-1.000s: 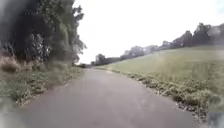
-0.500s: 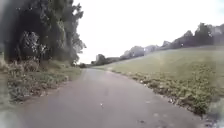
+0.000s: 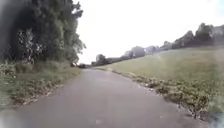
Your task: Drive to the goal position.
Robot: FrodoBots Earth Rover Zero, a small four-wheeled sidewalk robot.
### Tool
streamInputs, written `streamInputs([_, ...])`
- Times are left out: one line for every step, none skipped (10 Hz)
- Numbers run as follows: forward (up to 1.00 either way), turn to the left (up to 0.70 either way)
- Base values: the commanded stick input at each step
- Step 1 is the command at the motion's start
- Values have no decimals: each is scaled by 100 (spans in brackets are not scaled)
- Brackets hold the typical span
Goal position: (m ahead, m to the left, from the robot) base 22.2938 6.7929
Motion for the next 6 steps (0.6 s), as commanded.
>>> streamInputs([70, 2])
streamInputs([70, 2])
streamInputs([70, 2])
streamInputs([70, 2])
streamInputs([70, 0])
streamInputs([70, 0])
